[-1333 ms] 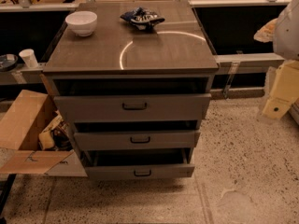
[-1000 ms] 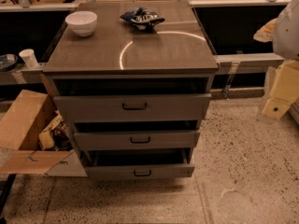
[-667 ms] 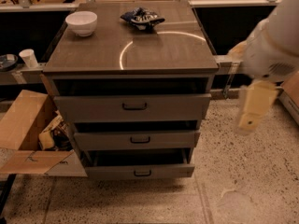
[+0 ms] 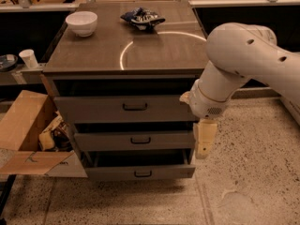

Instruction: Open top drawer

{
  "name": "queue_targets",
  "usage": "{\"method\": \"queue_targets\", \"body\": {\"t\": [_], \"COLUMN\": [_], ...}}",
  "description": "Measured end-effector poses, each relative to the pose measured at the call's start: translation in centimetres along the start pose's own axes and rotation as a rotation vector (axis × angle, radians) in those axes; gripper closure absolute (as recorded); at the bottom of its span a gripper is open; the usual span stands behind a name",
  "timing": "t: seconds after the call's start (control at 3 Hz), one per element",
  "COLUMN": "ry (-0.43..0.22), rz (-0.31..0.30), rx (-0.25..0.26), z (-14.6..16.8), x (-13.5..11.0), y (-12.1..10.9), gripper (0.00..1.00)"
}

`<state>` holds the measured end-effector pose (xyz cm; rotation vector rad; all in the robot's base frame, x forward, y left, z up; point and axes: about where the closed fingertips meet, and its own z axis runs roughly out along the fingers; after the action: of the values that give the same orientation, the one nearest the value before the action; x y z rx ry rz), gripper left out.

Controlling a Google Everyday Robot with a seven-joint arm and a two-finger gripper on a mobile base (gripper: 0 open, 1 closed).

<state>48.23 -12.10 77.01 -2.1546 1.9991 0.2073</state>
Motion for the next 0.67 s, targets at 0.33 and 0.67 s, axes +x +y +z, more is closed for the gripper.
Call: {"method": "queue_targets", "body": {"t": [0.33, 0.67], "ry": [0.000, 0.021], "rz": [0.000, -0.009], "rx": [0.000, 0.001], "z": [0.01, 0.38], "x": [0.00, -0.13], "y": [-0.01, -0.39], "gripper": [0.00, 0.00]}}
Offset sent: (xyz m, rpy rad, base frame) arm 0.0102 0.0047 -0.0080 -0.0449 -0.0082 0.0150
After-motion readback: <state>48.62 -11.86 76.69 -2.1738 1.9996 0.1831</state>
